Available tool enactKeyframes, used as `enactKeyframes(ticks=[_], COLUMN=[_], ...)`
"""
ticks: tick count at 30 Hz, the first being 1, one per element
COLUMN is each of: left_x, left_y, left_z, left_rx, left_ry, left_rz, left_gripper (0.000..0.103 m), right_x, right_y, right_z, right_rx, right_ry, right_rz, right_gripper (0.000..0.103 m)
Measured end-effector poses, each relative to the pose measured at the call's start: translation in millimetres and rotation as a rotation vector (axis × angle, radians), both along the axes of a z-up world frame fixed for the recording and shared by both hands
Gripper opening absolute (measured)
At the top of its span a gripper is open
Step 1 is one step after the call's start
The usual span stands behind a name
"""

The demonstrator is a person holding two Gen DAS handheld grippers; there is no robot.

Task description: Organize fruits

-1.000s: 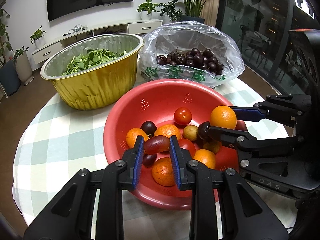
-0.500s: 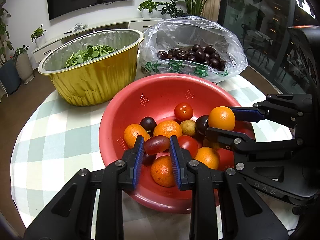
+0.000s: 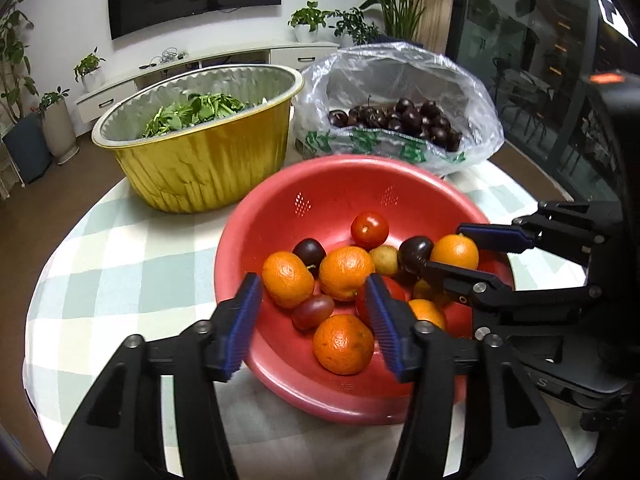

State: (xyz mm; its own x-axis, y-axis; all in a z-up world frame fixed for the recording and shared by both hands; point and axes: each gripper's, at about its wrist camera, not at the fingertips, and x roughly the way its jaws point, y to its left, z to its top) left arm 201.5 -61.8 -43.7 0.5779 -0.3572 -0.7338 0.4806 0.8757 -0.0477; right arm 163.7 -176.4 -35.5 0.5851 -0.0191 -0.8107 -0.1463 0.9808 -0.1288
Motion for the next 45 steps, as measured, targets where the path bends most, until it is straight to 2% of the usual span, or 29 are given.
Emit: enactKeyframes(ticks=[10,12,14,16,21,26,28,31,38,45], left_x=[-21,-30,-43,-56,-98,-143,-149,-153,-157,-158], left_y=[8,12,18,23,32,39,42,46,37,32], left_z=[24,30,38,45,71,98,103,104,88,72], left_rx=[-0.024,-0.025,-0.048,-0.056,-0.141,-0.097,-0.102,-0.117,-0.046,-0.004], left_ry=[-0.052,-0.076,-0.122,-0.168,-0.274,-0.394,-0.385,-0.317,-0.198,-0.133], left_rz=[0.039,0.064,0.081,0.097,0.114,0.253,0.275,0.287,0.323,0.367], left_gripper=[0.082,0.096,0.103,0.103,0.103,0.103,0.103,0.103,0.103,0.103], right_x=[-12,-16,-21,-29,-49,-71,-78,-90,-112,-128], right_y=[-7,-9,-10,-13,-14,-15,-16,-17,-27,-38], right_z=[17,22,27,34,47,59,62,67,70,61], right_rx=[0.008,0.014,0.016,0.027,0.04,0.042,0.061,0.083,0.102,0.101], right_ry=[-0.048,-0.059,-0.075,-0.1,-0.15,-0.193,-0.199,-0.205,-0.194,-0.15], right_rz=[-0.014,-0.019,-0.027,-0.039,-0.06,-0.077,-0.084,-0.09,-0.136,-0.192], right_gripper=[0.041,0.046,0.052,0.057,0.069,0.077,0.078,0.079,0.081,0.081])
